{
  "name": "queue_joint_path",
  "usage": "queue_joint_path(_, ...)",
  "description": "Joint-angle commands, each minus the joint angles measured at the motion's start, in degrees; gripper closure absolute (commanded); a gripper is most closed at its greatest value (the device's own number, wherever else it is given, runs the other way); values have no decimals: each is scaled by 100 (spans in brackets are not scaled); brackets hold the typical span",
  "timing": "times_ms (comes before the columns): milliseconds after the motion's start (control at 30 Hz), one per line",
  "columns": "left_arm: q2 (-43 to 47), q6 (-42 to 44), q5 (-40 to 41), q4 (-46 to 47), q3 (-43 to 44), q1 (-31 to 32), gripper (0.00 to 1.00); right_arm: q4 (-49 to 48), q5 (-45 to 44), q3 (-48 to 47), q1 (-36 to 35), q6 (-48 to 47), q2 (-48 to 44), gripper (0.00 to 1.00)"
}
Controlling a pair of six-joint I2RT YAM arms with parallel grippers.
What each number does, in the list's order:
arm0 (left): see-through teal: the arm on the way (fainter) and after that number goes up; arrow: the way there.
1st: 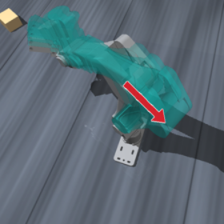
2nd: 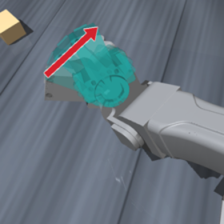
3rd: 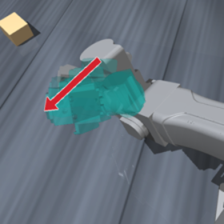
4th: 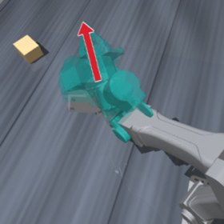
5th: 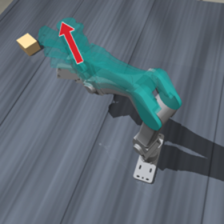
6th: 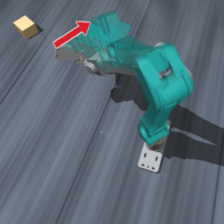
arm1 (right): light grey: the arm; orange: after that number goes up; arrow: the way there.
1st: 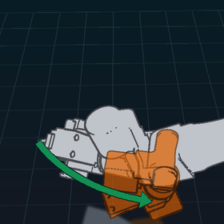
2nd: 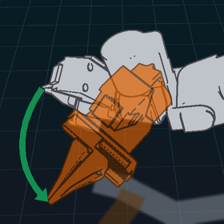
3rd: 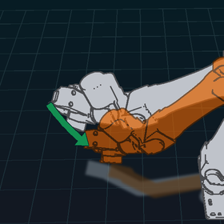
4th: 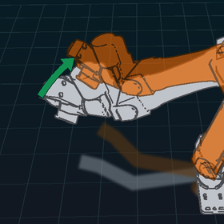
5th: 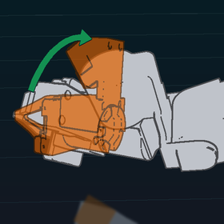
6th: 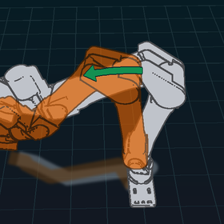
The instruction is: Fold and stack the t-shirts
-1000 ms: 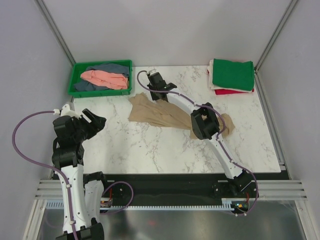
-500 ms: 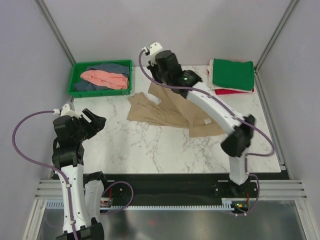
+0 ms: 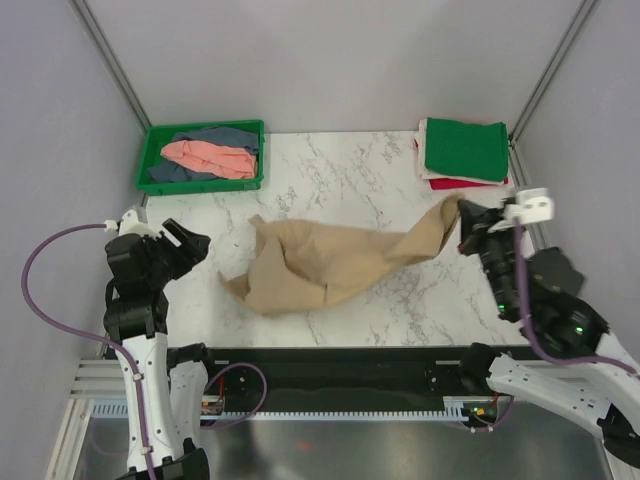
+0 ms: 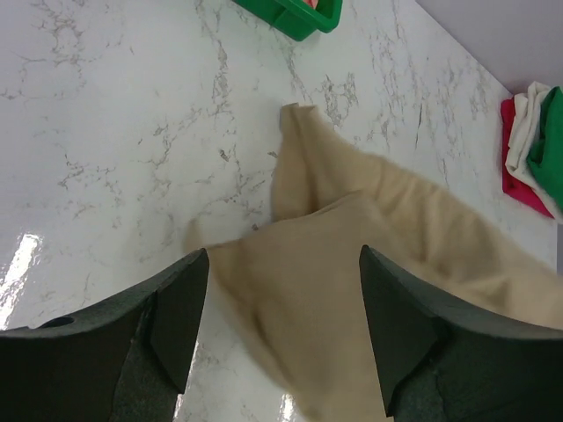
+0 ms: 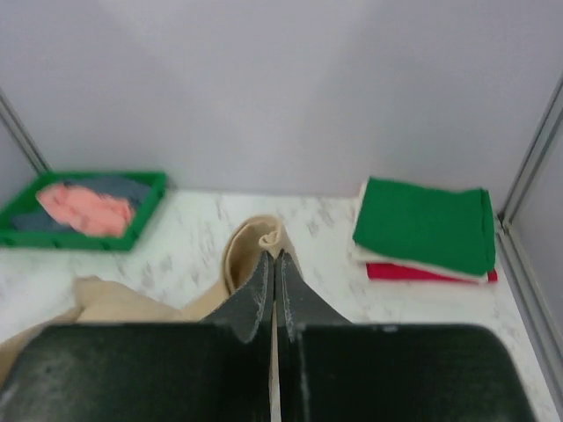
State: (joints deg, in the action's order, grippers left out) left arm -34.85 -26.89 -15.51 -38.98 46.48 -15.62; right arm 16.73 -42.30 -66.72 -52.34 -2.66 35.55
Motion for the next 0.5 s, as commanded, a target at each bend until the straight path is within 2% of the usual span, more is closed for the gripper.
queue_joint_path(0,84,1,101,5,63,24,24,647,-253,1238,-31,704,75,100)
queue_joint_path(100,93,-175,-48,13,28,50,26,1085,-269,1591,-22,1284,478,100)
queue_joint_path(233,-126,-334,4,57,-86,216,29,1394,-717,1750,-22,1865,1023,100)
queue_joint_path(333,-609,-457,354,119,-86,672,31,1315,-894,1899,-5,2189,1112,100)
queue_joint_path(433,-1469,-720,1442,250,88,1874,32,992,-456,1969,4,2331,1208,100)
queue_joint_path(467,-1733,-842,1750,277,176,2496,32,903,-289,2048,4,2331,1243,100)
